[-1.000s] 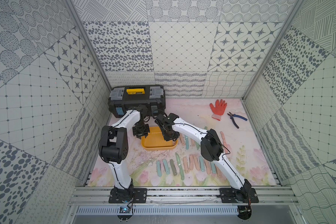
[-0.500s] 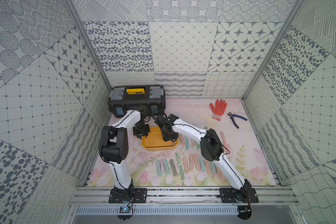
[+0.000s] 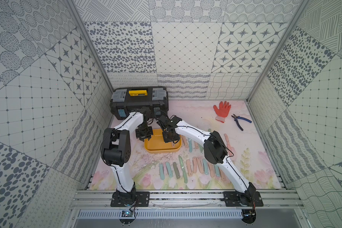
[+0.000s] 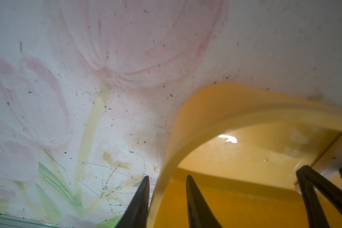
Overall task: Take the fruit knife out of the storage box
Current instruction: Pick up the fruit knife from the storage box.
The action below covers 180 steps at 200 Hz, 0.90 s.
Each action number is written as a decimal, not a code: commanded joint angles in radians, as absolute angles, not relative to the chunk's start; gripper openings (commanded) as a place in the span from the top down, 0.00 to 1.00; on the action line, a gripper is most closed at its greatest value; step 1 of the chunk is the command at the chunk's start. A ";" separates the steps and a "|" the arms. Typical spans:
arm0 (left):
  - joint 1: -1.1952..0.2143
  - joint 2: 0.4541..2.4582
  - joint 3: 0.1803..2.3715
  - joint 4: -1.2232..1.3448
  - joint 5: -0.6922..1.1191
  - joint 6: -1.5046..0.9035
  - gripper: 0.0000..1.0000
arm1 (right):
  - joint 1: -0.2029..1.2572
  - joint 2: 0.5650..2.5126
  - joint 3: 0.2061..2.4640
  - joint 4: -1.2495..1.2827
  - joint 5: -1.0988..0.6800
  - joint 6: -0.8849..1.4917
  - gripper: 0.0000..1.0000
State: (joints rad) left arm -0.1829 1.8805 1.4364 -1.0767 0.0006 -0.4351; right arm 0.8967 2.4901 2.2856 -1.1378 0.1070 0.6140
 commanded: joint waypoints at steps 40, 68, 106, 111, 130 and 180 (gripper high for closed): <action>-0.185 1.872 1.434 -1.085 0.000 -0.438 0.69 | 0.894 2.413 2.164 -1.001 0.170 0.589 0.50; -0.185 1.871 1.433 -1.083 -0.002 -0.436 0.69 | 0.889 2.439 2.198 -1.048 0.180 0.585 0.48; -0.184 1.872 1.433 -1.085 0.000 -0.436 0.69 | 0.885 2.473 2.216 -1.054 0.154 0.581 0.48; -0.184 1.872 1.433 -1.085 0.000 -0.436 0.69 | 0.884 2.478 2.220 -1.056 0.152 0.581 0.48; -0.184 1.872 1.433 -1.084 -0.001 -0.436 0.69 | 0.883 2.502 2.242 -1.067 0.148 0.575 0.48; -0.185 1.871 1.434 -1.085 -0.004 -0.436 0.69 | 0.876 2.532 2.253 -1.071 0.124 0.568 0.53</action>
State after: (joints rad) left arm -0.1829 1.8805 1.4364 -1.0763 0.0002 -0.4351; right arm 0.8799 2.4931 2.2364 -1.0615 0.1394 0.5720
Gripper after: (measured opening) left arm 0.308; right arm 0.487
